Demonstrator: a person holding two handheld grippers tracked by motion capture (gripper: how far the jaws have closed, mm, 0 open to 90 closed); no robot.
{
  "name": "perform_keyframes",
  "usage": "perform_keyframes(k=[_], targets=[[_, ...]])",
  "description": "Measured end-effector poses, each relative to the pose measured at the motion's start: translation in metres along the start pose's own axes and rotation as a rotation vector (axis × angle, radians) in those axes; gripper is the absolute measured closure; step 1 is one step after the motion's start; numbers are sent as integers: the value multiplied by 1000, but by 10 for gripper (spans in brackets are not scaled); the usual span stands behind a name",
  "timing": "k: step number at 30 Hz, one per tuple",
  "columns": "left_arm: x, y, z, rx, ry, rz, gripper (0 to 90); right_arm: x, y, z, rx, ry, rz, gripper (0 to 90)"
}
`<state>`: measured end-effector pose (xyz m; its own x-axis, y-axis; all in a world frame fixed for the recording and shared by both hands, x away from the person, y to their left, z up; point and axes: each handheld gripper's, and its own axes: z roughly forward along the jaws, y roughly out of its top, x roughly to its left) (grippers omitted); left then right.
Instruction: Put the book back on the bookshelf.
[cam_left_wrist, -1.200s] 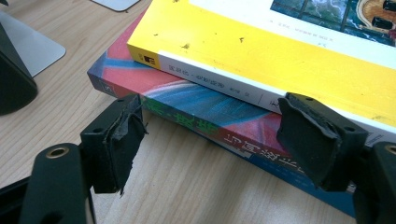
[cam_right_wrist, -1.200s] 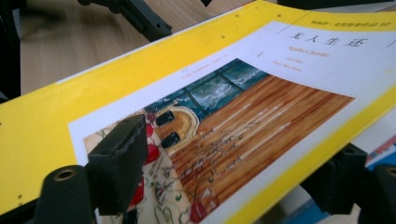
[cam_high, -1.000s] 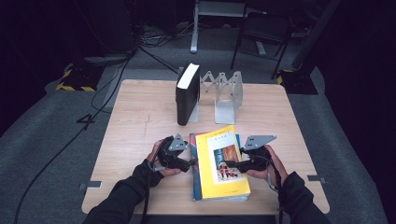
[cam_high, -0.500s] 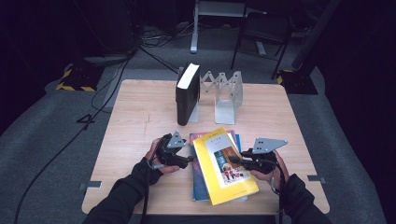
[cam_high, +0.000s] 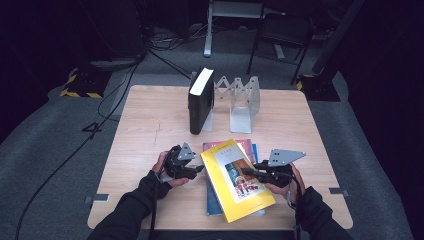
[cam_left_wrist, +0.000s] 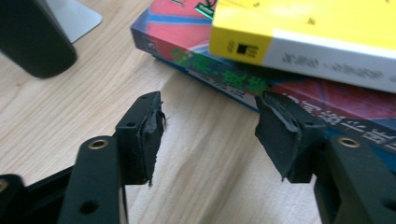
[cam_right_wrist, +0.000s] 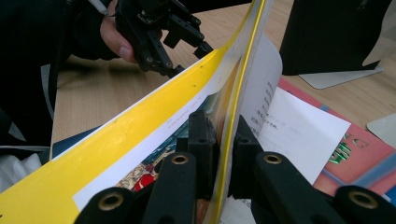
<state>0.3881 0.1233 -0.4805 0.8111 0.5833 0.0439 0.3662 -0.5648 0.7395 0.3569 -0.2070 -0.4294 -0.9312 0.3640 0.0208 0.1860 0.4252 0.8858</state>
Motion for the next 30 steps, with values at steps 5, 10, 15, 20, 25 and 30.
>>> perform_keyframes(k=[5,10,15,20,25,30], targets=[[7,0,-1,-53,13,-53,443,3,3,6,-4,16,-14,819],[12,3,-8,-120,-5,-83,465,2,5,4,-34,13,-26,818],[23,17,-22,-212,-27,-102,516,0,12,-1,-93,-16,-62,811],[32,30,-32,-287,-33,-115,533,-9,19,-2,-123,-13,-72,774],[35,47,-38,-348,-72,-111,546,-13,27,-4,-97,-10,-97,714],[32,71,-42,-369,-79,-62,572,-12,36,-9,-60,-47,-121,705]])
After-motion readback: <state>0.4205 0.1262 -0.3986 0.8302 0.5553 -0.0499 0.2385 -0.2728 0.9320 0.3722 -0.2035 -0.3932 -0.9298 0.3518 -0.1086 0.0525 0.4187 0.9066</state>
